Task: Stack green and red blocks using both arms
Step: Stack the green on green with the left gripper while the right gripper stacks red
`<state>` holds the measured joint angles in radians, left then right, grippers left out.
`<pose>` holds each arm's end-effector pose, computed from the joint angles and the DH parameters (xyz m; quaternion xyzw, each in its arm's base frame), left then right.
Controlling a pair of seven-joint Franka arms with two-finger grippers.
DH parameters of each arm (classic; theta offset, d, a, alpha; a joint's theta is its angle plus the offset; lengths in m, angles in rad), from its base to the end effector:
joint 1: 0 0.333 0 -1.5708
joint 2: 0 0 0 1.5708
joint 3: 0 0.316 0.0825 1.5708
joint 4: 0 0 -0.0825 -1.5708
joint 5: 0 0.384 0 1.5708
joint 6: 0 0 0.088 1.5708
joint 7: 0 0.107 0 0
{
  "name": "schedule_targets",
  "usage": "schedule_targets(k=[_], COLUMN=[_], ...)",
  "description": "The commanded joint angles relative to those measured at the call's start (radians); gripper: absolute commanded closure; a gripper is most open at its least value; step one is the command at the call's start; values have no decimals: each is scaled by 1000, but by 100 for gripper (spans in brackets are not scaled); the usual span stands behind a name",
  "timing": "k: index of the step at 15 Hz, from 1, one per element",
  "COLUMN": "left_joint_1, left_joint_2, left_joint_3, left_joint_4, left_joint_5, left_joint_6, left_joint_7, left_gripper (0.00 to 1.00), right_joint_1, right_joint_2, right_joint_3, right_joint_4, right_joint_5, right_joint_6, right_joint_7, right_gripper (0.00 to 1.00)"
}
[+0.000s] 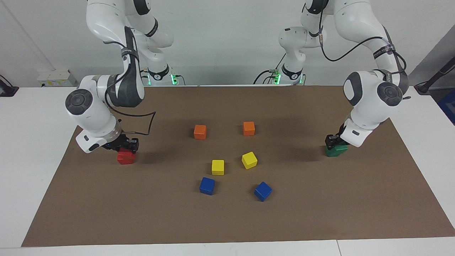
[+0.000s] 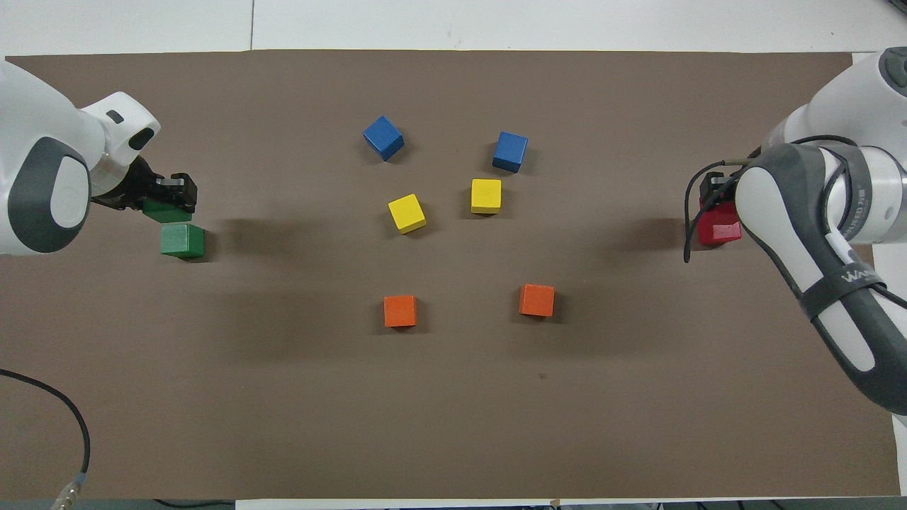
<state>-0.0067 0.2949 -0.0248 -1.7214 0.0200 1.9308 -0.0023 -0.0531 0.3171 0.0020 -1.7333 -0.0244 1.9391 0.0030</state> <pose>0.6312 -0.0173 0.4063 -0.9989 0.0181 0.0426 0.0063 0.6303 -0.0340 0.3874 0.9982 -0.0220 -0.0559 0.0095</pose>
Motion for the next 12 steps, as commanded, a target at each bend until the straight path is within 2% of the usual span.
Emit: schedule_targets(k=[1,8,12], left_joint_1=[40,68,76], left_joint_2=[-33,-59,-71], left_joint_3=[-9,-9,-9], left_joint_4=[-76,-155,-188], left_joint_5=[5,5,5], left_joint_6=[45,82,103], left_joint_7=[117,186,219], left_gripper=[100,100,100], right_joint_1=[-47,-53,-51], right_joint_2=[-58,-81,-93], right_joint_3=[10,10,10], right_joint_4=[-98,-172,-202], right_joint_5=[1,0,1], right_joint_6=[66,156,164], right_joint_7=[-73,-78,-72], right_gripper=[100,100,100])
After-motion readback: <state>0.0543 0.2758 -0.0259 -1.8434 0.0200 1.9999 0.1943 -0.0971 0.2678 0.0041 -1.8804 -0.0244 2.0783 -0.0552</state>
